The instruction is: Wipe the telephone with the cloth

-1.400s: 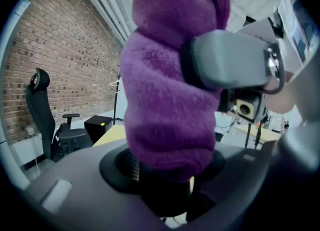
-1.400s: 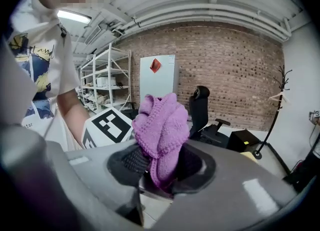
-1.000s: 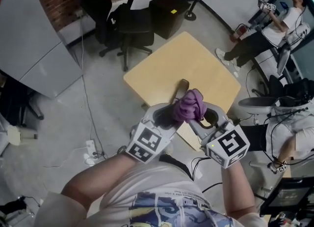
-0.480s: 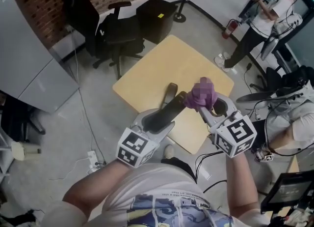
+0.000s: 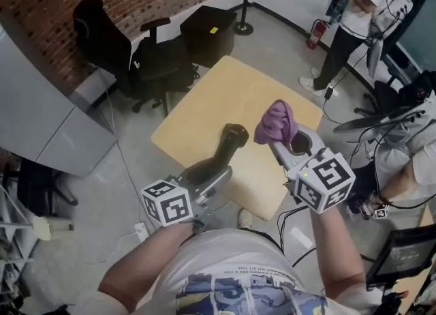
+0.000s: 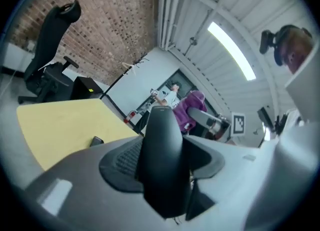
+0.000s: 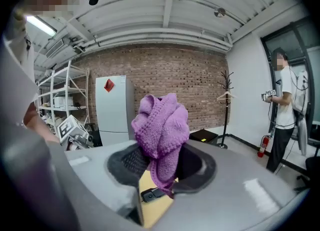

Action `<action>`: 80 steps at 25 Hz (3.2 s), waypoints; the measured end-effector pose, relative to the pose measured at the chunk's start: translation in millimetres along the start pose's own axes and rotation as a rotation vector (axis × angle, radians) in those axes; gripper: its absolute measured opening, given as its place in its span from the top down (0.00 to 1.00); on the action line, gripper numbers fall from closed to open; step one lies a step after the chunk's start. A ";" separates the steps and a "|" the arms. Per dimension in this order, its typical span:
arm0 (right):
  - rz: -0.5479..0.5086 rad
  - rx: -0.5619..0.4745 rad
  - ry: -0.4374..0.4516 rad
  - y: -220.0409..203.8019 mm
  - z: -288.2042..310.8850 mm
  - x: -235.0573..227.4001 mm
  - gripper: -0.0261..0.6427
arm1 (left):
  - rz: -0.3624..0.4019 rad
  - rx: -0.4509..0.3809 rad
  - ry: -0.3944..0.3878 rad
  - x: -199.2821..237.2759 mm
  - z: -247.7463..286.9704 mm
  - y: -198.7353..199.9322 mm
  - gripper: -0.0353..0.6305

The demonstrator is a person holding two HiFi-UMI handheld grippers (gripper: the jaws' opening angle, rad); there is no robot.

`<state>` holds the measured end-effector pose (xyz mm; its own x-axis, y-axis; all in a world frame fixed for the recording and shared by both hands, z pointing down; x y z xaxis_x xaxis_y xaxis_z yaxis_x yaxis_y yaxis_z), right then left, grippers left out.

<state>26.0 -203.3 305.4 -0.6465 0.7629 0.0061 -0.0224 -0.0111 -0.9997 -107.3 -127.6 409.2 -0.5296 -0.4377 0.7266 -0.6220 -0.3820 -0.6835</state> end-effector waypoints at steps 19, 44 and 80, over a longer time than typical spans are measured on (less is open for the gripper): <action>0.412 -0.121 0.186 -25.8 8.3 25.1 0.78 | -0.601 -0.245 -0.069 -12.1 41.6 0.4 0.56; 0.520 -0.163 0.301 -20.5 -12.0 5.5 0.78 | -0.619 -0.354 -0.124 -32.0 46.5 6.0 0.56; 0.481 -0.071 0.299 -43.3 -15.5 90.2 0.78 | -0.727 -0.320 -0.241 -14.3 6.1 31.2 0.57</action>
<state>-19.5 -124.0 348.9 -0.3272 0.8325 -0.4471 0.2794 -0.3668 -0.8874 -115.6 -138.2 377.1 0.1828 -0.3474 0.9197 -0.9149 -0.4027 0.0298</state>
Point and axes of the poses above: the fingertips, and each gripper's own axes: z forward along the fingers, x to its left, y out of its top, the point moved 3 cm from there along -z, backward along the fingers, and after that the axes turned 15 degrees about -x, right-handed, at the moved point
